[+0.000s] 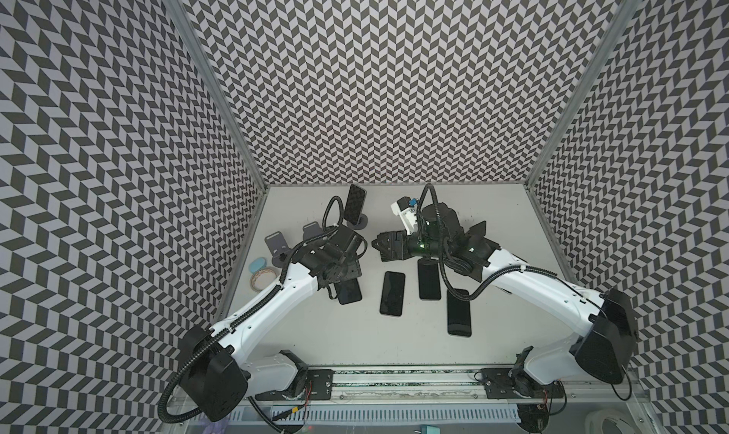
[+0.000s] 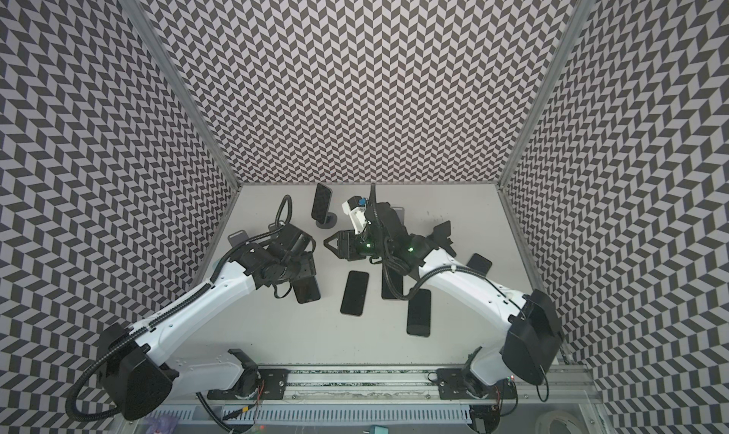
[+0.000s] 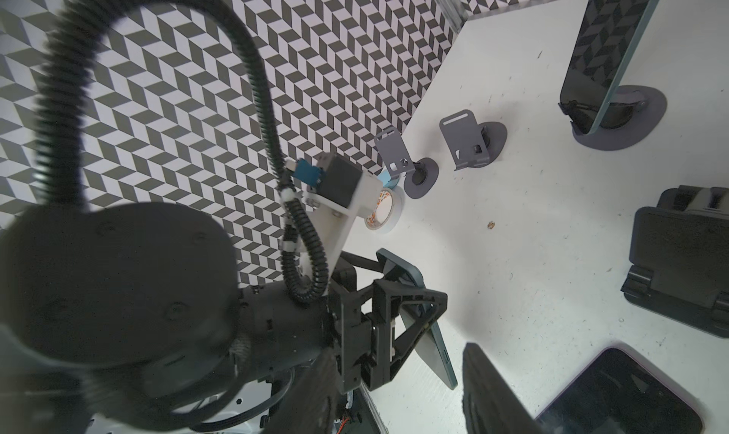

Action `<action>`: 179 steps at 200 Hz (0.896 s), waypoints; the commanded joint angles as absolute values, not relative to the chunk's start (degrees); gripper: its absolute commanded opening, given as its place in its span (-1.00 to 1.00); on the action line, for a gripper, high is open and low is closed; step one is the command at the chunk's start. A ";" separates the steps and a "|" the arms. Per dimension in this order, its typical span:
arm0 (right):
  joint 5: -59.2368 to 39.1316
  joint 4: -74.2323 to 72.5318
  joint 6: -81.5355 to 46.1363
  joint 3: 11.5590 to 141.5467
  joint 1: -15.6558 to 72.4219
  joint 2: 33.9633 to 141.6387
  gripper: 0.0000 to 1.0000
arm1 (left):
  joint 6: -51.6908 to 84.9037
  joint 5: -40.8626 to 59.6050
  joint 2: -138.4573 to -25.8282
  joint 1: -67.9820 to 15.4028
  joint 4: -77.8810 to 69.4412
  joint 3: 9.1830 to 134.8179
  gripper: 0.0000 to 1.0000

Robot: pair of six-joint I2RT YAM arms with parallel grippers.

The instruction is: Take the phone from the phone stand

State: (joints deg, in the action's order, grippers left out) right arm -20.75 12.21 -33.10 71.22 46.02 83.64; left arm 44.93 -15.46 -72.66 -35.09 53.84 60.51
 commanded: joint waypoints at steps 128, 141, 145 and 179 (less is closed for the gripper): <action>-16.16 10.85 -30.71 69.06 46.33 80.00 0.01 | 47.20 -11.05 -71.18 -35.77 54.14 52.28 0.30; -14.93 9.75 -30.97 67.92 46.31 79.32 0.01 | 46.78 -10.79 -70.98 -35.73 53.87 51.70 0.30; -14.51 9.47 -30.98 67.58 46.31 79.18 0.01 | 46.60 -10.75 -70.97 -35.77 53.80 51.53 0.30; -12.72 9.73 -30.24 67.69 46.23 78.03 0.02 | 45.70 -9.96 -72.64 -35.77 53.88 51.27 0.30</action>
